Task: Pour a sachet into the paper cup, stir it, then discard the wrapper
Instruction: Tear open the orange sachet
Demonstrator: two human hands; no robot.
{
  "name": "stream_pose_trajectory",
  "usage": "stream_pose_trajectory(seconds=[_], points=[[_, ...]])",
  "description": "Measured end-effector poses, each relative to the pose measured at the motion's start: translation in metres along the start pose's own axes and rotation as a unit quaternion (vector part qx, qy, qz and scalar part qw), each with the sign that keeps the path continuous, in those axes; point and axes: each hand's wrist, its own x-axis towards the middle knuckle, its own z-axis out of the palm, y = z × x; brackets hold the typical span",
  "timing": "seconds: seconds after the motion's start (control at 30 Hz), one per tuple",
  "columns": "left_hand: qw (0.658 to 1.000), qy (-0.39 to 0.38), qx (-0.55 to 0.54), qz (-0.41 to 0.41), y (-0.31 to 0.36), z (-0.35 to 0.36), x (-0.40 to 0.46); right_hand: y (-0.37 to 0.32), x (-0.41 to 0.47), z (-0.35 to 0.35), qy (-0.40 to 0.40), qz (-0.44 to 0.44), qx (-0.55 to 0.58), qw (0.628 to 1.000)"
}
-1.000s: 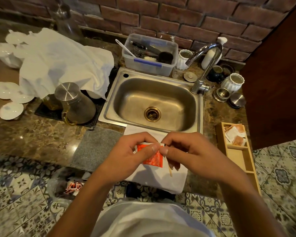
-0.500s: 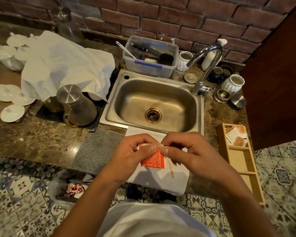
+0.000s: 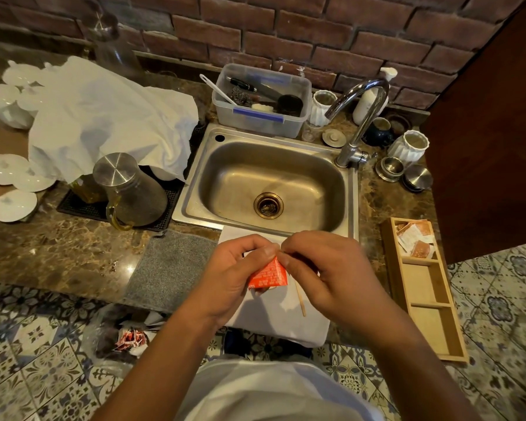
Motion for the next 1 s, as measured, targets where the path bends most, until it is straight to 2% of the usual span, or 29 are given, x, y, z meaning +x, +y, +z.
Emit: stream_pose_trajectory(seconds=[0.1, 0.2, 0.3, 0.4, 0.57, 0.67, 0.87, 1.0], points=[[0.999, 0.006, 0.039, 0.009, 0.001, 0.001, 0.002, 0.0, -0.004, 0.002, 0.005, 0.026, 0.014, 1.0], [0.999, -0.004, 0.047, 0.016, 0.003, 0.002, 0.003, 0.001, -0.009, -0.001, -0.011, 0.098, 0.138, 0.985], [0.999, -0.033, 0.001, 0.002, 0.008, 0.002, 0.004, -0.001, -0.011, -0.004, 0.009, 0.137, 0.214, 0.967], [0.997, -0.052, -0.047, -0.013, 0.01, 0.002, 0.004, 0.0, -0.01, -0.003, 0.043, 0.152, 0.244, 0.957], [1.0, -0.022, -0.021, -0.004, 0.009, 0.005, 0.003, -0.002, -0.011, -0.006, 0.029, 0.152, 0.317, 0.936], [1.0, 0.009, -0.024, 0.005, 0.01, 0.005, 0.003, -0.002, -0.012, -0.009, -0.008, 0.158, 0.329, 0.931], [0.999, -0.031, 0.029, -0.004, 0.015, 0.004, 0.002, 0.0, -0.011, -0.011, -0.042, 0.155, 0.327, 0.931], [0.998, -0.024, 0.062, -0.008, 0.017, 0.002, -0.001, 0.0, -0.01, -0.011, -0.06, 0.149, 0.316, 0.935]])
